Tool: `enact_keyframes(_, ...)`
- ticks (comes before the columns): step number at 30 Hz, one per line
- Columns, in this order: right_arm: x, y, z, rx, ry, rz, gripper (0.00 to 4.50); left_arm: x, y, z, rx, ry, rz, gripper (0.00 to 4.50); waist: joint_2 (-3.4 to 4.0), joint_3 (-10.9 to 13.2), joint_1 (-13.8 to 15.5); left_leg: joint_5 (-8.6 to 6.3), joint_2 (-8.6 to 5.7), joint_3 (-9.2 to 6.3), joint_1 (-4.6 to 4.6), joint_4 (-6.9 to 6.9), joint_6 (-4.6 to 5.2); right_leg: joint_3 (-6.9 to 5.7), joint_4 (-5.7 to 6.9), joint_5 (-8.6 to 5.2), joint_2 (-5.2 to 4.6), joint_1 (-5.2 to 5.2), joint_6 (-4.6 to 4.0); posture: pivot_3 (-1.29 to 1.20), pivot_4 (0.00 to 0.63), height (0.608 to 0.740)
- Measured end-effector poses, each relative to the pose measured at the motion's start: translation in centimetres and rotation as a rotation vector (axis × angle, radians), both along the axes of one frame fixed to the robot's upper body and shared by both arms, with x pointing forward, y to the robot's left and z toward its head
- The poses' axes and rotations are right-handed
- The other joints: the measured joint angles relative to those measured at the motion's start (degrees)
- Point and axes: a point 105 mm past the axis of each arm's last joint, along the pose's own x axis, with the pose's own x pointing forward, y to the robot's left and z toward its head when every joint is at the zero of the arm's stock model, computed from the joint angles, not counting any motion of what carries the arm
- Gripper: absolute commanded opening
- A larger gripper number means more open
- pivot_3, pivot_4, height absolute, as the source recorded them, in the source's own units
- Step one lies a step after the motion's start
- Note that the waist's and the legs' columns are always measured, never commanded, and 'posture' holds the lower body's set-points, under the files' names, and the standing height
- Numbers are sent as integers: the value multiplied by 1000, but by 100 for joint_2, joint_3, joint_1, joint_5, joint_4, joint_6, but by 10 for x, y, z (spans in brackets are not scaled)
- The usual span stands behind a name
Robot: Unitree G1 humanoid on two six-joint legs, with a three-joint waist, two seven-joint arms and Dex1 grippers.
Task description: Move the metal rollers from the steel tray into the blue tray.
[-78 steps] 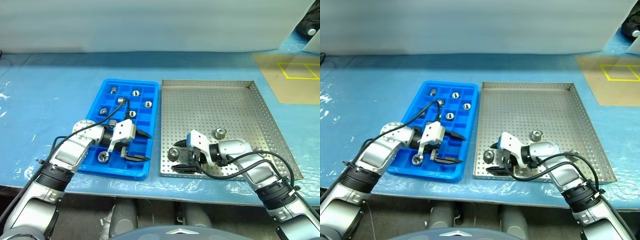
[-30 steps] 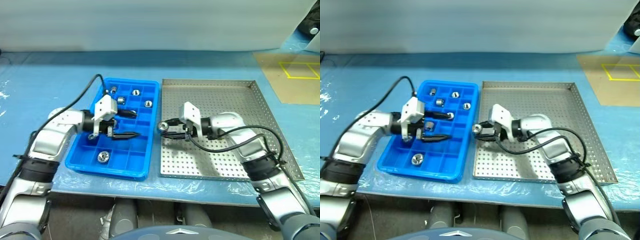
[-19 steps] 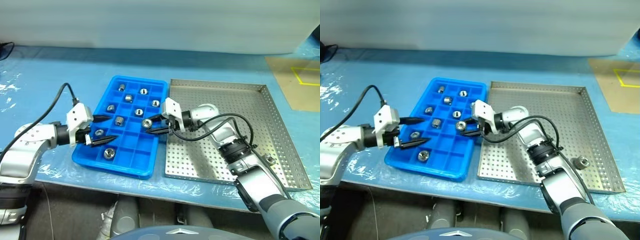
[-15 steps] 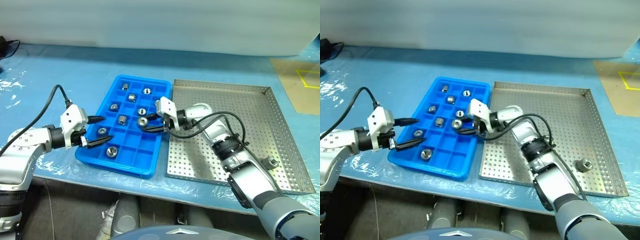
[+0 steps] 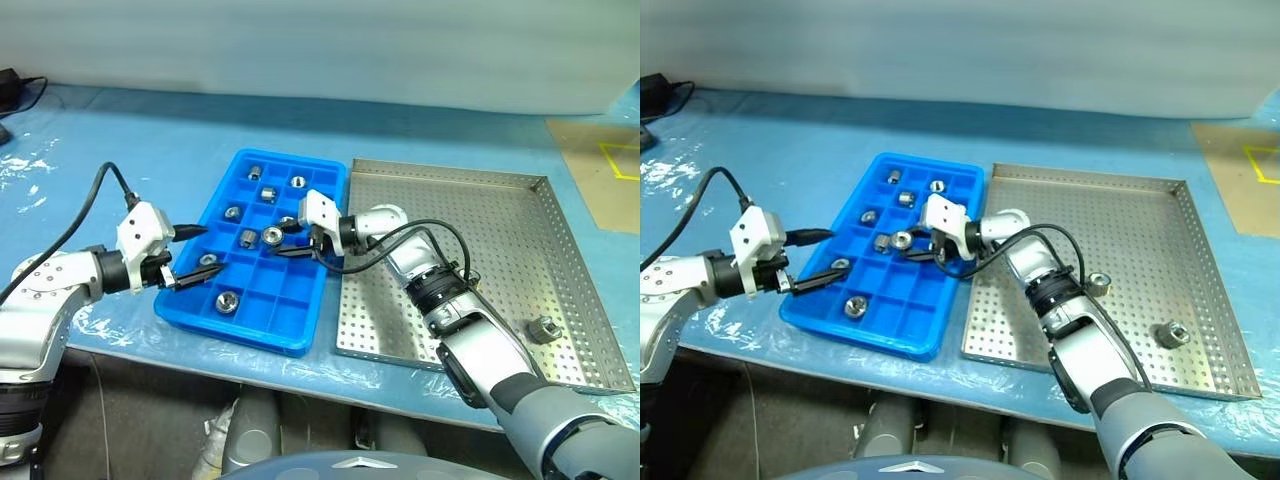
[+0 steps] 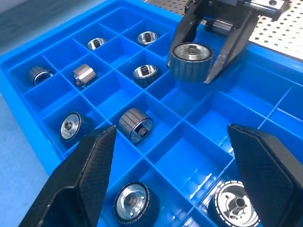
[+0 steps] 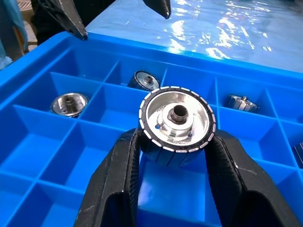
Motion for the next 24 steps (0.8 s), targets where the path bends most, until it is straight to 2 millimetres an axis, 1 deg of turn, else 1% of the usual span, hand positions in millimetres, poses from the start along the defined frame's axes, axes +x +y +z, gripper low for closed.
enact_keyframes(1, -7, -5, -1, -8, 20, 20, 1586, 1, -1, 1, -1, 0, -4, 3956, 0, 0, 9, 0, -2, -1, 0, 0, 1, 0, -1, 0, 0, 0, 0, 237, 150, 740)
enact_keyframes(4, -16, -9, -3, -12, 69, 40, 1586, 3, -1, 0, -3, 7, -8, 3956, -1, 0, -14, 1, -3, -1, 2, 1, -2, 2, 2, 0, 4, -2, 1, 227, 150, 740)
enact_keyframes(7, -18, -3, -4, 1, 84, 36, 1586, 4, -3, 0, -3, 10, -20, 3956, -1, 0, -42, 10, -2, -1, 5, -4, -16, 2, 16, 0, 12, -13, -1, 229, 150, 740)
enact_keyframes(9, -21, 7, -4, 18, 89, 43, 1586, 4, -5, -2, -2, 17, -27, 3956, -1, 0, -50, 12, 0, -1, 4, -6, -20, 2, 21, -3, 12, -19, -6, 235, 150, 740)
enact_keyframes(13, -25, 18, -11, 12, 111, 62, 1586, 3, -5, -3, -3, 24, -35, 3956, -1, -1, -26, 11, -2, -1, -3, -6, -17, 2, 15, -3, 10, -19, -7, 250, 150, 740)
enact_keyframes(18, -27, 21, -15, 5, 125, 74, 1586, -2, -3, -10, -1, 52, -32, 3956, -2, -1, -6, 10, 0, -3, -6, -6, -17, 0, 15, -3, 9, -20, -7, 266, 150, 740)
enact_keyframes(20, -27, 22, -15, 1, 123, 80, 1586, -2, -4, -9, 0, 49, -35, 3956, -2, -1, -3, 11, 0, -4, -3, -6, -18, 0, 17, -3, 9, -20, -7, 267, 150, 740)
enact_keyframes(22, -27, 22, -16, -3, 110, 89, 2312, -3, -5, -8, 2, 44, -39, 3956, -2, -1, -3, 11, 1, -4, -3, -6, -18, 1, 18, -3, 9, -19, -7, 268, 150, 740)
enact_keyframes(24, -28, 22, -16, -2, 103, 98, 2897, -3, -6, -7, 3, 41, -43, 3956, -2, -1, -3, 11, 2, -4, -2, -6, -18, 1, 17, -3, 9, -18, -7, 262, 150, 740)
